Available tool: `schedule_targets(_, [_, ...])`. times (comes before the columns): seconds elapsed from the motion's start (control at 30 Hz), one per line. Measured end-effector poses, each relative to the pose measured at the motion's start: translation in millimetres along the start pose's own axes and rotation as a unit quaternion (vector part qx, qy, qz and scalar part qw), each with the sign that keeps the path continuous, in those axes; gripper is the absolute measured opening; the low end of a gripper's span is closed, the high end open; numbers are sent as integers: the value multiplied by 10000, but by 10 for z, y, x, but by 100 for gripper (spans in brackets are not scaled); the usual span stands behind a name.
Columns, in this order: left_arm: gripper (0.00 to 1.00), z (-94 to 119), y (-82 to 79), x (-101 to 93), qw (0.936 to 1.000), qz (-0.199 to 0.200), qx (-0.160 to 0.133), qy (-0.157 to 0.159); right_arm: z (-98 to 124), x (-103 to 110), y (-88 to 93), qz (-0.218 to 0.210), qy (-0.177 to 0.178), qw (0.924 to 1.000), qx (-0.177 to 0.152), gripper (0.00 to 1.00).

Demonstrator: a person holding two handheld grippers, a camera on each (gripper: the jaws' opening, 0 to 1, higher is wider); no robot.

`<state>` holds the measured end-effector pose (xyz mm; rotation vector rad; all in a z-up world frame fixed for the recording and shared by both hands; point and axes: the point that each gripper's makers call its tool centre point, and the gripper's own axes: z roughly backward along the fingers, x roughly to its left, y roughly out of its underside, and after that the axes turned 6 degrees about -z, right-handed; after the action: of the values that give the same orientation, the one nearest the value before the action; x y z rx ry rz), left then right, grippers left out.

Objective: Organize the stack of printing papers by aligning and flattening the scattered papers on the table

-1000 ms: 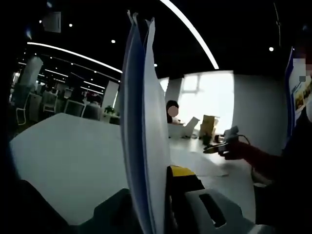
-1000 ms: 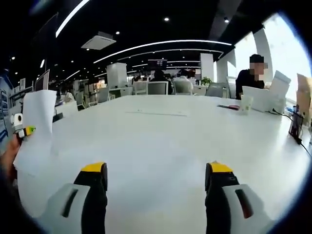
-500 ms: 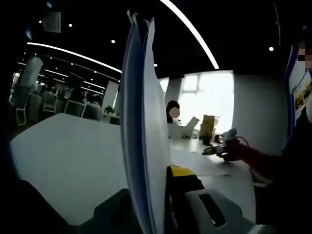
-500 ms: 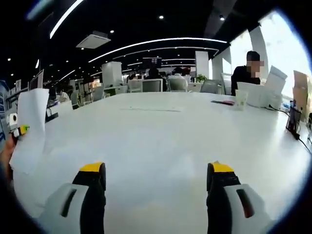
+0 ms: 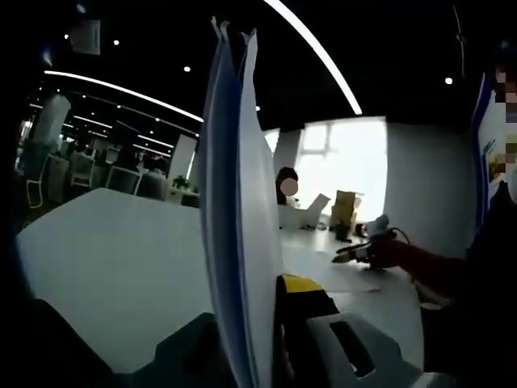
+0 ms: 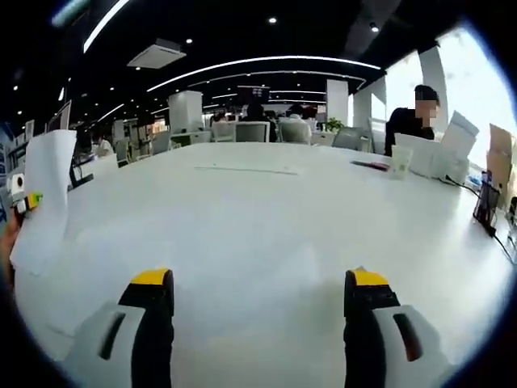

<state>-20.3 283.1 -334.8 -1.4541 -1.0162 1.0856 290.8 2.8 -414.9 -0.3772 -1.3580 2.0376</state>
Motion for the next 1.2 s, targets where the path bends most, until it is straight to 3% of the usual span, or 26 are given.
schedule_targets(0.53, [6,-3,0,-6,10000,2,1,8,-31,35,57,120,-88,9999,59,81])
schedule_targets(1.2, [6,13,-10,72,10000,-14,-15,30,-66,194,60,274,-463,9985,-48,60])
